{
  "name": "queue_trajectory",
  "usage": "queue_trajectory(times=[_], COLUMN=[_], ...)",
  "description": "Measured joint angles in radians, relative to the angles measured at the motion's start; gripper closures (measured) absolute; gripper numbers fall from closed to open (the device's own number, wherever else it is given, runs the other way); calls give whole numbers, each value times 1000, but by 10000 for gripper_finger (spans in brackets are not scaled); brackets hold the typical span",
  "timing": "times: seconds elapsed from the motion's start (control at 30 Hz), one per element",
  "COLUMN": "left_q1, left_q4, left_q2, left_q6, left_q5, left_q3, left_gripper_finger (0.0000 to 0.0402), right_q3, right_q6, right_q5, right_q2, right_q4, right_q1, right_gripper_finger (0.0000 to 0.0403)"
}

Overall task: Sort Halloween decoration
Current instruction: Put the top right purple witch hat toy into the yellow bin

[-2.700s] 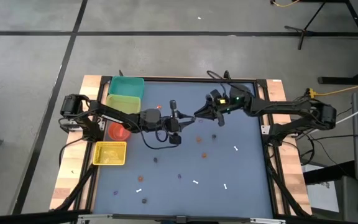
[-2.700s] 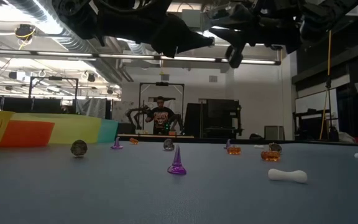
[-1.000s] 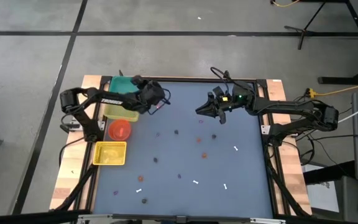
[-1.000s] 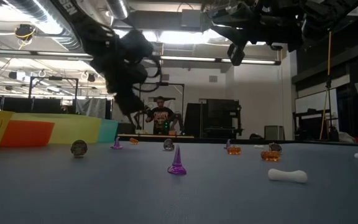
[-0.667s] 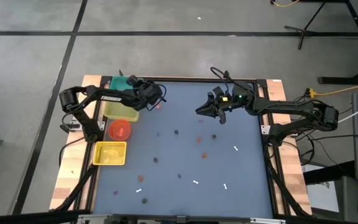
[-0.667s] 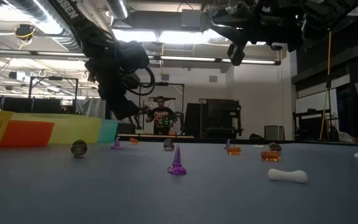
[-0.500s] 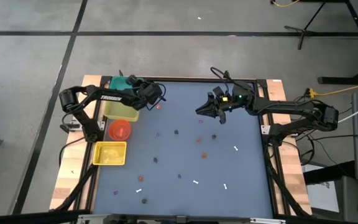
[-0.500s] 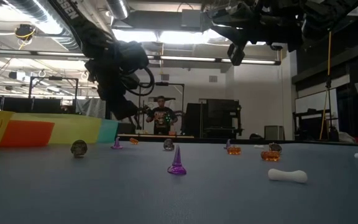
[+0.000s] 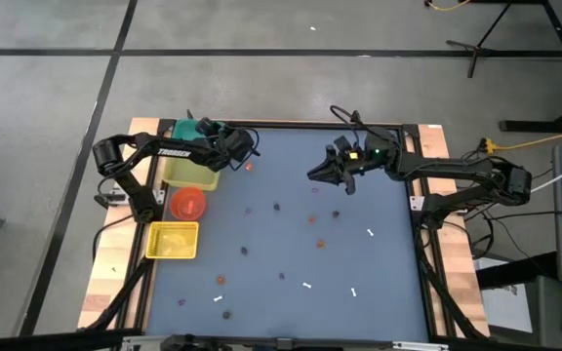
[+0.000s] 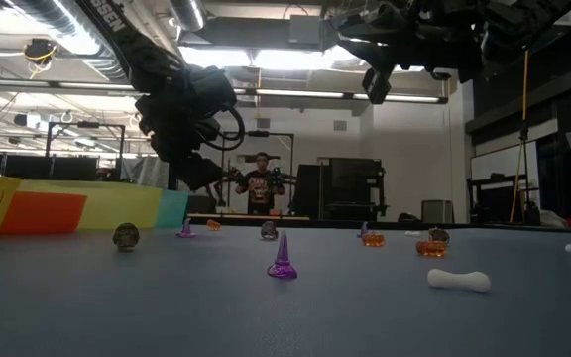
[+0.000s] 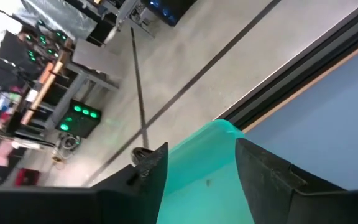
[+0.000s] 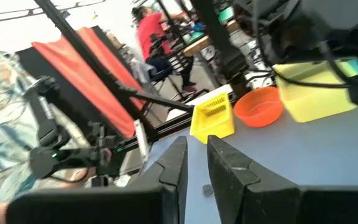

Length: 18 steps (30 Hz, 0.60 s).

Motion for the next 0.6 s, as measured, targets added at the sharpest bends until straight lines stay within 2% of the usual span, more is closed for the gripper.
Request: queue_trajectory(times=[0.2, 0.4, 0.6], left_q1=[-1, -9, -37], left_q4=[3, 85, 228], left_q2=[0, 0, 0], left_q6=[-87, -129, -124], left_q5=[82, 209, 350], left_q3=[0, 0, 0], left_gripper_finger=[229, 229, 230], right_q3=[0, 1, 1], right_q6=[0, -7, -105], right_q5=[-107, -144, -156], right_q2=[-59, -138, -196], right_q4=[1, -13, -143], right_q1=[-15, -45, -79], right_gripper_finger=[343, 343, 343])
